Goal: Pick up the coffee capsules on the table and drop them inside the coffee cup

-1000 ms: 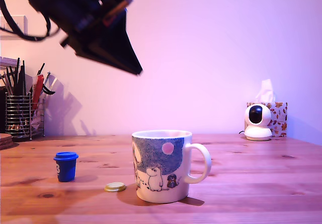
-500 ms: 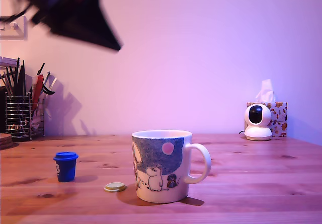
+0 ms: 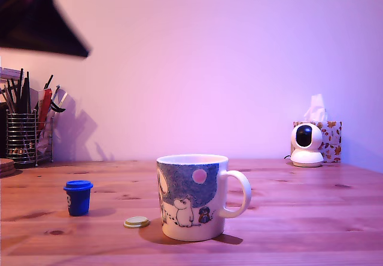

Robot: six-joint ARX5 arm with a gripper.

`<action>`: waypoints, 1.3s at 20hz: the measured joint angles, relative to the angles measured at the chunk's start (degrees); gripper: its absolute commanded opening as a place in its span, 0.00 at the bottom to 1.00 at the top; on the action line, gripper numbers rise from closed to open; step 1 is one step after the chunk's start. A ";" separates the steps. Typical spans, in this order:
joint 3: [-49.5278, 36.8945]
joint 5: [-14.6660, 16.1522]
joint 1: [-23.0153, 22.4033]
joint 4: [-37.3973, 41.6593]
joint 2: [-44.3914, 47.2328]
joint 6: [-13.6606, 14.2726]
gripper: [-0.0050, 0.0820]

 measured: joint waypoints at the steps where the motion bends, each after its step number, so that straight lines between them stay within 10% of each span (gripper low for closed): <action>1: -1.20 -0.26 0.33 -0.02 -0.42 -0.07 0.03; 15: -9.66 -2.38 5.81 0.61 -0.68 -4.50 0.03; 26: -9.73 3.02 7.65 0.52 6.62 -6.10 0.12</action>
